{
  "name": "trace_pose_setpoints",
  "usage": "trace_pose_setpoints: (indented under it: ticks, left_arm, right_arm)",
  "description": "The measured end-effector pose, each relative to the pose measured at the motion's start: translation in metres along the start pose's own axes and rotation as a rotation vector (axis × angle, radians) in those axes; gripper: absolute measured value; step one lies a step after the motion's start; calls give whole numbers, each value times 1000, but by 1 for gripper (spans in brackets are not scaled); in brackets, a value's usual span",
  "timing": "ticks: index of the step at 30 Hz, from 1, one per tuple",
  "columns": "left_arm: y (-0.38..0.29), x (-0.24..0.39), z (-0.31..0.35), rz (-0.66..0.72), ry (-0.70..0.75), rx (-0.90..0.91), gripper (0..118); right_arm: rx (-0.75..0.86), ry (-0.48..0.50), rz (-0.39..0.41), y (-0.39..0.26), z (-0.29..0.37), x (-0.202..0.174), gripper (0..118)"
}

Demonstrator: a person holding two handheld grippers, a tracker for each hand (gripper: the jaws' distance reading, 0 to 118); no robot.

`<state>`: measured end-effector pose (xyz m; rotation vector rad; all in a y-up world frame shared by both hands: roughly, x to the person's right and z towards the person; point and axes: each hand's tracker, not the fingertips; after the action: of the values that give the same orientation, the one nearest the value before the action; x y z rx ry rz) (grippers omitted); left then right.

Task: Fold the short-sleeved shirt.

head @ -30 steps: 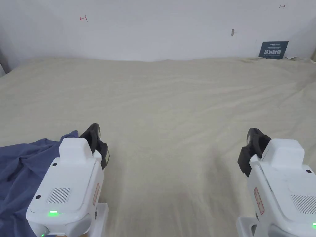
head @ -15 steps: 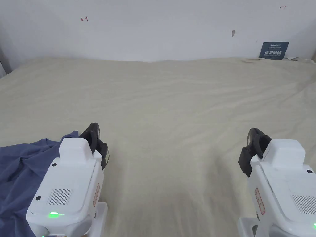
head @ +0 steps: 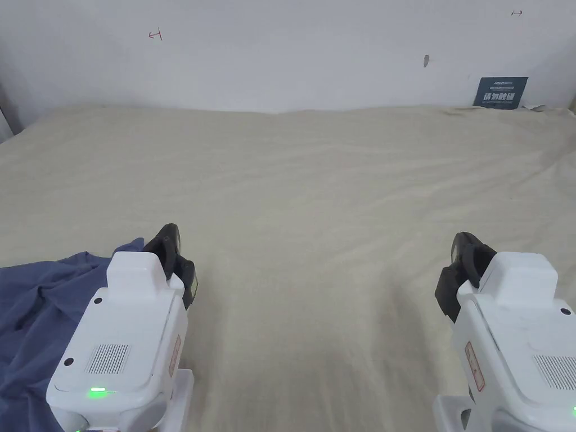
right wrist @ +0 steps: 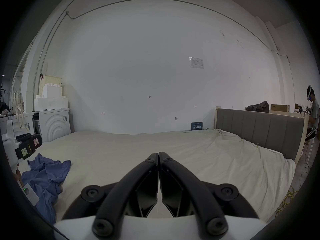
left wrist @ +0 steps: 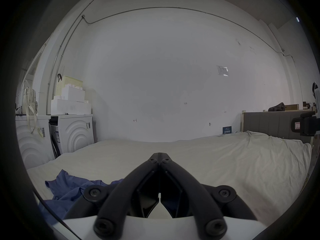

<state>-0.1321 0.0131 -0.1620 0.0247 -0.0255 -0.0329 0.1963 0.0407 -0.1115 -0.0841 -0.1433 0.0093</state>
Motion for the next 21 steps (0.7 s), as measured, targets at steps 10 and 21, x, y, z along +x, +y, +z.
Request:
trace_pose_setpoints:
  ticks: [10,21]
  left_arm:
    - [4,-35,14,-5,82,13,0]
    - [9,-122,61,-25,299,2,0]
  right_arm:
    - [18,73,18,7,-5,-32,0]
    - [26,283,20,10,-18,-122,0]
